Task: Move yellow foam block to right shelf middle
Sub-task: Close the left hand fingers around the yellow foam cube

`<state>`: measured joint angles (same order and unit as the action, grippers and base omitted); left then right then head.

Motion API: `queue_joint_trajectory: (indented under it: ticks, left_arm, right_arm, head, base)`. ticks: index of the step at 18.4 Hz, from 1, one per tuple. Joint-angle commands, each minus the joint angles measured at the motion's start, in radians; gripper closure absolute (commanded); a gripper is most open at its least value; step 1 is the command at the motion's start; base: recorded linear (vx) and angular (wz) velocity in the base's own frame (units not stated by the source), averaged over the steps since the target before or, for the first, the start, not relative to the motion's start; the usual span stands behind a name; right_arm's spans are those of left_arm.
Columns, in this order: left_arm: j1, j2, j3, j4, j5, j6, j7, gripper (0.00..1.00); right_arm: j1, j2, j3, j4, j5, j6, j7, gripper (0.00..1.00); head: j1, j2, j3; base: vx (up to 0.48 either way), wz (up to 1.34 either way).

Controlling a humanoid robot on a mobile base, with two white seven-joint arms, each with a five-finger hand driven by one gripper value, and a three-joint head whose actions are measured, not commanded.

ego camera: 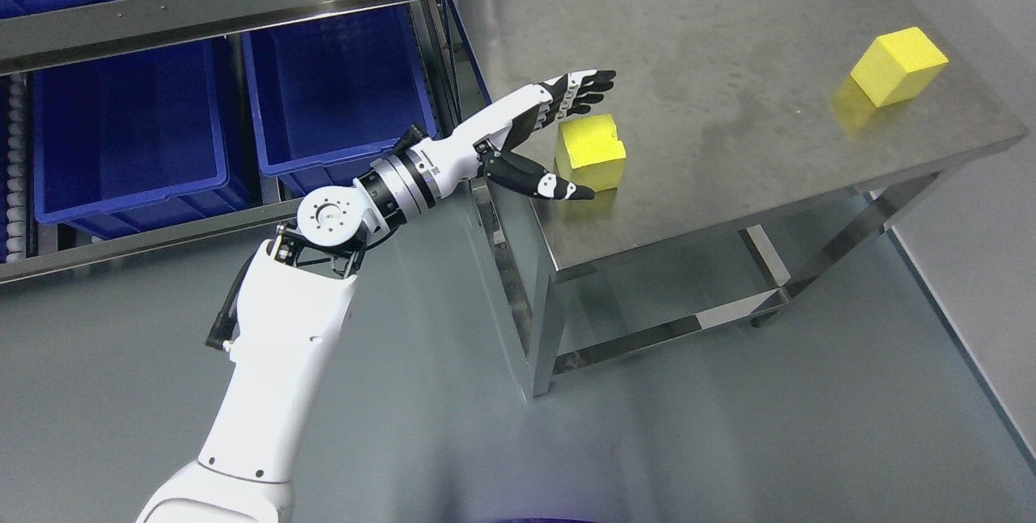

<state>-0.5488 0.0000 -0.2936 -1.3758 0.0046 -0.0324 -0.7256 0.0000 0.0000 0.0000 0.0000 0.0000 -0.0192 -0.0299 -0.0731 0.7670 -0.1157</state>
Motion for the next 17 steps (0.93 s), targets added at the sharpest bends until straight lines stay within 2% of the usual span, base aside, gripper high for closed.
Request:
queue_joint_trajectory:
  ticks: [1,6,13,15,17]
  left_arm:
    - [-0.008,0.017,-0.091,0.064,0.018,0.003,-0.002,0.00]
    - [-0.010,0.017,-0.093,0.115,0.011,0.000,-0.002,0.00]
    - [-0.007,0.017,-0.091,0.149,-0.015,-0.007,-0.002,0.08]
    - [-0.007,0.017,-0.088,0.150,-0.015,-0.007,0.000,0.13]
    - [-0.005,0.017,-0.061,0.150,-0.012,-0.012,-0.002,0.26]
  right_arm:
    - [0.023,-0.017,-0.012,-0.017,0.003,-0.001,0.001,0.00]
    - [0.023,-0.017,-0.012,-0.017,0.003,-0.001,0.001,0.00]
    - [0.025,-0.017,-0.012,-0.017,0.003,-0.001,0.001,0.00]
    - [0.025,-0.017,-0.012,-0.017,0.003,-0.001,0.001,0.00]
    - [0.025,-0.017,-0.012,-0.017,0.003,-0.001,0.001,0.00]
  head:
    - [0.0000,0.000,0.000]
    - [0.0000,0.000,0.000]
    - [0.0000,0.000,0.000]
    - [0.0000,0.000,0.000]
    - [0.0000,0.000,0.000]
  base:
    - [0.003,0.06]
    - [0.002,0.01]
    - [0.002,0.02]
    - [0.004,-0.01]
    - [0.003,0.00]
